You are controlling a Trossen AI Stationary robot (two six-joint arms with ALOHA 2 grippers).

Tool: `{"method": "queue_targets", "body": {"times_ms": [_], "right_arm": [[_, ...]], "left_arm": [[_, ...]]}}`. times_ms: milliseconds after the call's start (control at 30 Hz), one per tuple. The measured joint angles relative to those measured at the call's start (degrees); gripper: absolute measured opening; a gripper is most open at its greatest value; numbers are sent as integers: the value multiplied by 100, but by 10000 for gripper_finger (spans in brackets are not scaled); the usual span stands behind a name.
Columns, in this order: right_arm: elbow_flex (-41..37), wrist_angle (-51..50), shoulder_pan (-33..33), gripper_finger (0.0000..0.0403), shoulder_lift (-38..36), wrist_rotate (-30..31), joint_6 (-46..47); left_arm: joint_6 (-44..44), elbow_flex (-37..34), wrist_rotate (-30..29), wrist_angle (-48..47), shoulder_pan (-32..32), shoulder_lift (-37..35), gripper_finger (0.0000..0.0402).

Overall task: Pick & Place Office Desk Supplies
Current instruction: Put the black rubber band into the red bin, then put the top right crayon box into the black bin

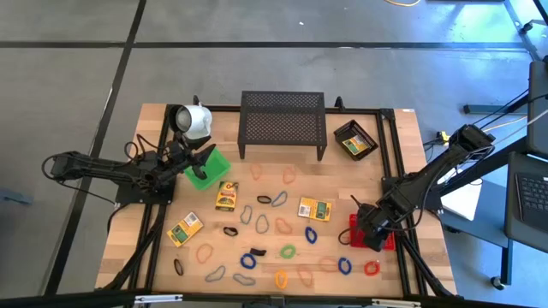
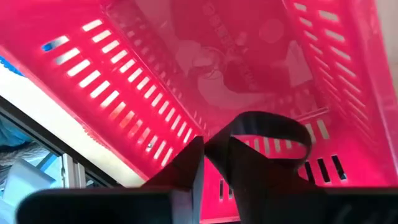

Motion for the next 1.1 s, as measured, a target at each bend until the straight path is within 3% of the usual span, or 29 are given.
{"method": "queue_targets", "body": {"times_ms": [433, 633, 867, 1000, 1100], "right_arm": [[0, 0, -5, 128, 0, -49, -237], [52, -69, -92, 122, 0, -438, -436], [673, -406, -130, 100, -2, -513, -441], [1204, -612, -129, 88, -2, 23, -720], [1544, -598, -161, 81, -2, 1101, -1461]], "left_arm": [[0, 0, 0, 2, -1, 0, 157], [42, 0, 0, 7, 0, 0, 157], [506, 0, 2, 157, -1, -2, 157], [505, 0, 14, 191, -1, -2, 157], [499, 0, 13, 231, -1, -2, 157]]}}
